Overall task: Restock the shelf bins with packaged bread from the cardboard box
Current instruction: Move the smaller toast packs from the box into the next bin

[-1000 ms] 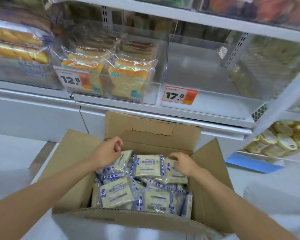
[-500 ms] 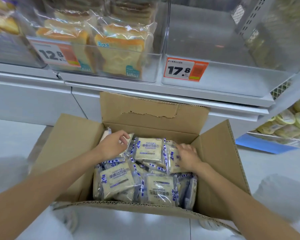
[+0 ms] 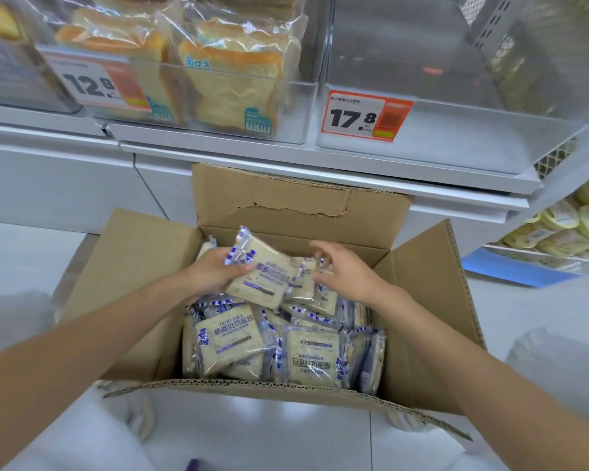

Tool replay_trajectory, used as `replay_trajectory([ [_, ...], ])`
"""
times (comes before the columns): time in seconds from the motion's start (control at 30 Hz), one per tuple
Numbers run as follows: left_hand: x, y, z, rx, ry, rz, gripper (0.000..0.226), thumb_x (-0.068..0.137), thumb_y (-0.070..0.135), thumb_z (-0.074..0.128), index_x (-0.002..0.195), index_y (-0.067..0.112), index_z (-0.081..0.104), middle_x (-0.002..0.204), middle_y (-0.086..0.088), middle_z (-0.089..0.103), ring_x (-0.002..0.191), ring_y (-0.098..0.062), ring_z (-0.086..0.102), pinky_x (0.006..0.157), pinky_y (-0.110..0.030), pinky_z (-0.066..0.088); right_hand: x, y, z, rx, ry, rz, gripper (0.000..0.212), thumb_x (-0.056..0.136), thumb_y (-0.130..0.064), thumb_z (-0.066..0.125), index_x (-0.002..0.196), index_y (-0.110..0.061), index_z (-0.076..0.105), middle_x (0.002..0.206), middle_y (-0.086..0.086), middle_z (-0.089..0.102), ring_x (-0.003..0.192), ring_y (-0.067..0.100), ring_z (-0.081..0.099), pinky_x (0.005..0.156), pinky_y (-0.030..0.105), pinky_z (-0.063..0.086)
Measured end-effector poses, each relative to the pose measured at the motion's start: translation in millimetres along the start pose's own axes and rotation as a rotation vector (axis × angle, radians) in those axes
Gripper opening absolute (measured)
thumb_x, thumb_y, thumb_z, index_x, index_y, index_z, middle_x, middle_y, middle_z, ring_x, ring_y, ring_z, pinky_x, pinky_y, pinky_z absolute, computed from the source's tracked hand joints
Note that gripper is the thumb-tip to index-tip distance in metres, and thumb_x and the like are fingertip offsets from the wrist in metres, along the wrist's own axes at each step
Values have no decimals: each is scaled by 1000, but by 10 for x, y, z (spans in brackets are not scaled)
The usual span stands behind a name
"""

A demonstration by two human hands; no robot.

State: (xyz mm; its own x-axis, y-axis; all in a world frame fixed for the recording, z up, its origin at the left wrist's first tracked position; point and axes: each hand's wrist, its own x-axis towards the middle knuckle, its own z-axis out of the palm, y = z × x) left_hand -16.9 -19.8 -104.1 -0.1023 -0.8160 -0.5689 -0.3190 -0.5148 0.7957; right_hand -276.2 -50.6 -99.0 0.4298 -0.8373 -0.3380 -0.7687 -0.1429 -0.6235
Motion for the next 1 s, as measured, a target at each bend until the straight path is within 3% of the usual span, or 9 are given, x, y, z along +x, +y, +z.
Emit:
replay_trajectory([
  [0.2,-100,-148,-129,-99,42,-37,29,94,25,63,120,14,62,105,-3,75,98,-25,72,93,-48,54,-200,379,627,-23,-442,88,55,88,-13,68,140,-12,49,115,-1,52,108,14,50,91,20,38],
  [0.4,-153,-173,-139,-116,36,-54,30,92,30,67,118,17,64,110,-7,74,107,-37,66,100,-55,45,-187,442,846,-6,-402,60,50,78,-19,78,125,-18,59,114,2,48,108,19,51,98,30,44],
  [0.47,-160,-149,-130,-118,30,-54,30,92,27,66,120,15,63,109,-4,74,105,-32,69,100,-56,48,-206,418,845,66,-400,80,35,77,-14,80,103,-17,56,99,-1,50,91,18,51,82,29,45],
  [0.53,-167,-115,-121,-153,22,-57,31,93,22,65,123,14,61,111,-4,74,103,-25,70,98,-50,51,-190,350,710,129,-398,104,36,77,-8,79,93,-17,48,85,-3,46,75,15,45,66,28,40],
  [0.7,-215,-49,-126,-252,41,-116,31,94,16,62,124,24,55,112,-2,73,95,-23,72,79,-43,60,-143,38,-25,305,-225,49,70,81,-7,76,137,-33,43,86,-6,58,66,11,55,62,23,48],
  [0.77,-247,-30,-153,-271,44,-141,33,95,19,61,126,24,53,114,-4,72,101,-27,70,88,-52,56,-156,-112,-239,430,-126,39,58,81,-6,75,128,-30,51,101,-1,66,79,11,68,71,26,57],
  [0.87,-294,22,-137,-423,25,-169,35,96,29,59,130,21,51,120,-6,69,102,-31,70,91,-55,54,-210,-340,-297,756,104,137,34,80,-5,74,100,-23,55,99,5,68,84,16,71,77,32,60],
  [0.93,-329,66,-81,-512,-48,-159,53,88,49,61,134,24,49,128,-4,65,106,-32,68,89,-55,55,-187,-398,-179,974,219,251,37,74,-9,79,100,-14,53,103,14,67,88,24,71,81,35,59],
  [1.0,-333,119,16,-552,-78,-125,77,76,52,69,143,30,37,140,2,53,120,-30,60,85,-53,56,-173,-436,0,1058,295,321,43,69,-17,83,99,-9,53,100,14,67,87,26,70,84,35,58],
])
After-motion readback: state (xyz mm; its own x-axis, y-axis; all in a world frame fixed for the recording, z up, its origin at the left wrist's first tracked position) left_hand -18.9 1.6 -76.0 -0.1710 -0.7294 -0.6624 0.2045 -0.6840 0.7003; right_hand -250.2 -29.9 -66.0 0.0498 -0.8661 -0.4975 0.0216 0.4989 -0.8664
